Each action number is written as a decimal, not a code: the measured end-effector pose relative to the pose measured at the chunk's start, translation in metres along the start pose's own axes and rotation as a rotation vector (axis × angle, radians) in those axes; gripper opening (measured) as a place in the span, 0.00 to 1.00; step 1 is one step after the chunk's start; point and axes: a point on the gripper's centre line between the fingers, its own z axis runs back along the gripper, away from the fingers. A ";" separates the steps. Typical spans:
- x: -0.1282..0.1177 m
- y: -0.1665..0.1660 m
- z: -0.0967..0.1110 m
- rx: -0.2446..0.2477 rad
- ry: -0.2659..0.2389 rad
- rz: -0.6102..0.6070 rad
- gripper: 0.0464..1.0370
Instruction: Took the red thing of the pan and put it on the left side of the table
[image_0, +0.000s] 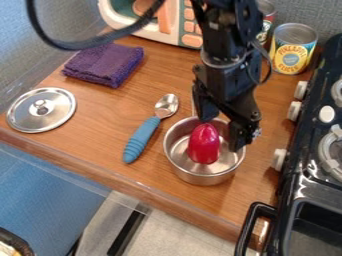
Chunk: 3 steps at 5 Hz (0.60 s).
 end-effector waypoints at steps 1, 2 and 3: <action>-0.002 0.006 -0.013 0.031 0.030 0.003 0.96; -0.005 0.010 -0.023 0.052 0.055 0.006 0.96; -0.010 0.012 -0.031 0.046 0.069 -0.023 0.87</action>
